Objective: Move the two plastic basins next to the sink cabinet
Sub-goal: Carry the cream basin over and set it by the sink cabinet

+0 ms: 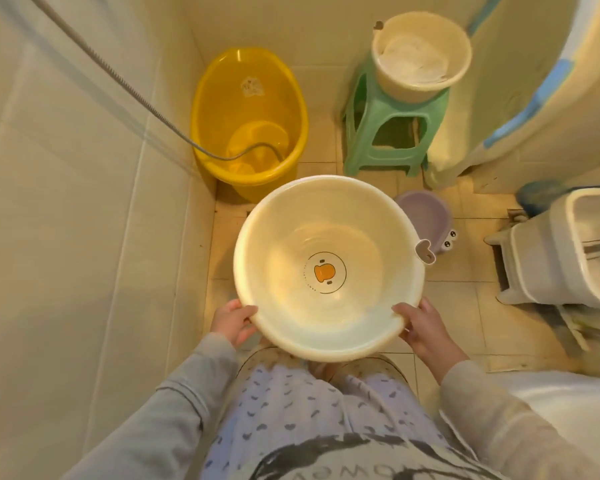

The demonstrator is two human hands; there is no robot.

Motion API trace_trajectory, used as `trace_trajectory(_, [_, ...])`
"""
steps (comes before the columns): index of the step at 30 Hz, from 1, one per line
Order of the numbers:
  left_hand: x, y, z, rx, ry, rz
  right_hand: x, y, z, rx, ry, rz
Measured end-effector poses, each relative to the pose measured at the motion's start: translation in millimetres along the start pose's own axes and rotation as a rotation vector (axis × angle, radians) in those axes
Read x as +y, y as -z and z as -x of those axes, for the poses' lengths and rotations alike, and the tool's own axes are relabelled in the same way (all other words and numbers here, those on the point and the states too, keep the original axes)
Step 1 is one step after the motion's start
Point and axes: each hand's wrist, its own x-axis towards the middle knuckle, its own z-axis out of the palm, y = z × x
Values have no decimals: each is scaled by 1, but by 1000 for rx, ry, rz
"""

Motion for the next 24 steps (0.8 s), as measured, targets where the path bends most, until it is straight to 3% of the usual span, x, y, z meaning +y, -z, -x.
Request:
trace_trajectory(7, [34,-21,4,-178,-15,-89,25,19,38,150,75,-213])
trace_trajectory(17, [74,-72,4,-495,-12,-577,123,11,110,488,98,-748])
trace_trajectory(24, [59,-101,9,-725,-51,-999,208,-36,165,723,105,-1109])
